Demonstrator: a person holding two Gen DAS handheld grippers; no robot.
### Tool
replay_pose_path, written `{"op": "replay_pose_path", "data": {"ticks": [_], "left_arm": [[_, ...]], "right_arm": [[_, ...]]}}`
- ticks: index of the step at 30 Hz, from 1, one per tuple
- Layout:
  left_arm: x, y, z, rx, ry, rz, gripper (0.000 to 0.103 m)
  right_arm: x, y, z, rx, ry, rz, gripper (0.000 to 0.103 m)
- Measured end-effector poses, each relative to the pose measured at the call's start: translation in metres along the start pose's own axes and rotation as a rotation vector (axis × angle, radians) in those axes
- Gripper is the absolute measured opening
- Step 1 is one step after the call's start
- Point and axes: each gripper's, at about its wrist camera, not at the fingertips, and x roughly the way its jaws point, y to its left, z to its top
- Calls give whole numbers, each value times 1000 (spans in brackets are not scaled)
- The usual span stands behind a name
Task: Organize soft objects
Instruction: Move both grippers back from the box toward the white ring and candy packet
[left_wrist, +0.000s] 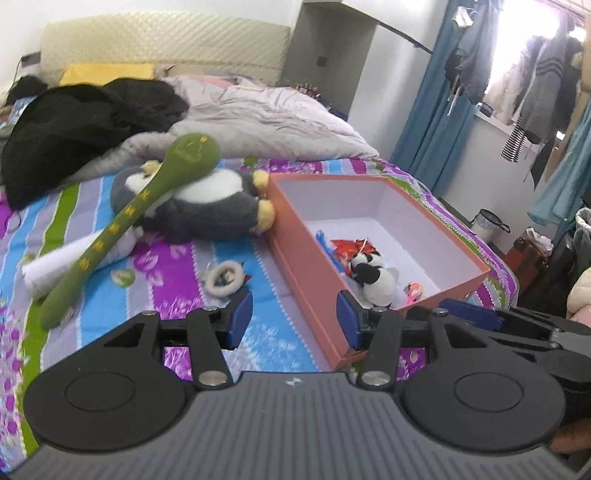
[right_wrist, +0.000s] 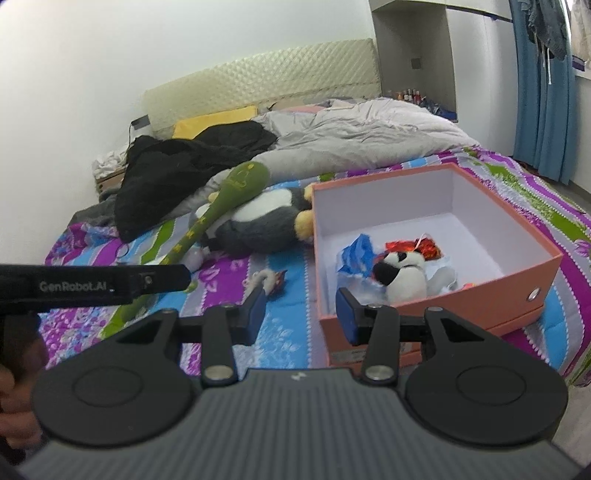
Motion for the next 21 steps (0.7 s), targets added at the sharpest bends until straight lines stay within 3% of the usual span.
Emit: {"op": "replay_pose_path", "data": {"ticks": [13,21], "left_arm": [[-1,48,-28,-117,30,55,56],[33,81,-32,-188,61,80,56]], "right_arm": [[15,32,-31,-40,95,29,45],[51,48,-42,-86,169,90,45]]}}
